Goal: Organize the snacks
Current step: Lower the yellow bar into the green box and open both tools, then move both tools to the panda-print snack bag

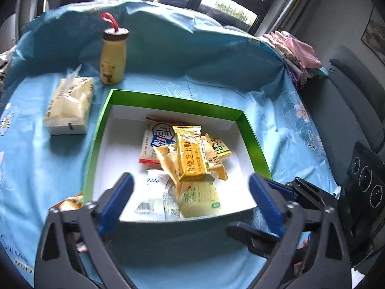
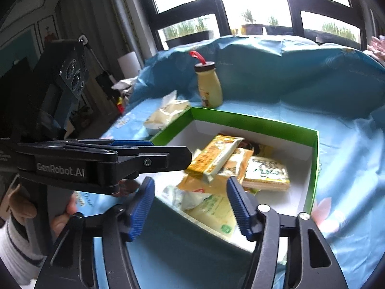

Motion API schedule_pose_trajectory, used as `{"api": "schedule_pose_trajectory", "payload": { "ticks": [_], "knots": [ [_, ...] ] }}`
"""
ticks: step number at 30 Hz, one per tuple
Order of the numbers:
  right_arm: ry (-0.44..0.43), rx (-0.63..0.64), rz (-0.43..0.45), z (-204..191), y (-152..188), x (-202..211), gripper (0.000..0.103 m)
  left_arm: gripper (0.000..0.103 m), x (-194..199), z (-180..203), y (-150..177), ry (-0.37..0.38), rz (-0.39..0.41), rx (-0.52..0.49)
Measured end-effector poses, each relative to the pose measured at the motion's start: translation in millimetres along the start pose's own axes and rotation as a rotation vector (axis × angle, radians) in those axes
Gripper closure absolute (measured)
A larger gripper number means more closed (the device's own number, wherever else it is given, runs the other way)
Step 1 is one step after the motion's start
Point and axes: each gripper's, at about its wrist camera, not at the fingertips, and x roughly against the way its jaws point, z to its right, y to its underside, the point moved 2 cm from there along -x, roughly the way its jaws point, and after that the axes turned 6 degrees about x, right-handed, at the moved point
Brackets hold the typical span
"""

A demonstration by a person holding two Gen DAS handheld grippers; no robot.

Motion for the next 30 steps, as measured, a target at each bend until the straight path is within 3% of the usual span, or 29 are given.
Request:
{"api": "schedule_pose_trajectory", "payload": {
  "ticks": [10, 19, 23, 30],
  "knots": [
    [-0.062, -0.011, -0.024, -39.1, 17.9, 9.0, 0.034, 0.001, 47.8, -22.9, 32.1, 0.016, 0.026, 0.050],
    [-0.148, 0.033, -0.106, -84.2, 34.6, -29.7, 0.034, 0.001, 73.5, -123.1, 58.1, -0.091, 0.030, 0.267],
    [-0.178, 0.035, -0.127, -95.8, 36.4, -52.9, 0.034, 0.001, 71.4, -149.7, 61.4, -0.060, 0.028, 0.339],
    [-0.177, 0.010, -0.161, -98.3, 33.7, -91.8, 0.034, 0.001, 46.2, -162.3, 62.6, 0.024, -0.025, 0.411]
  ]
}}
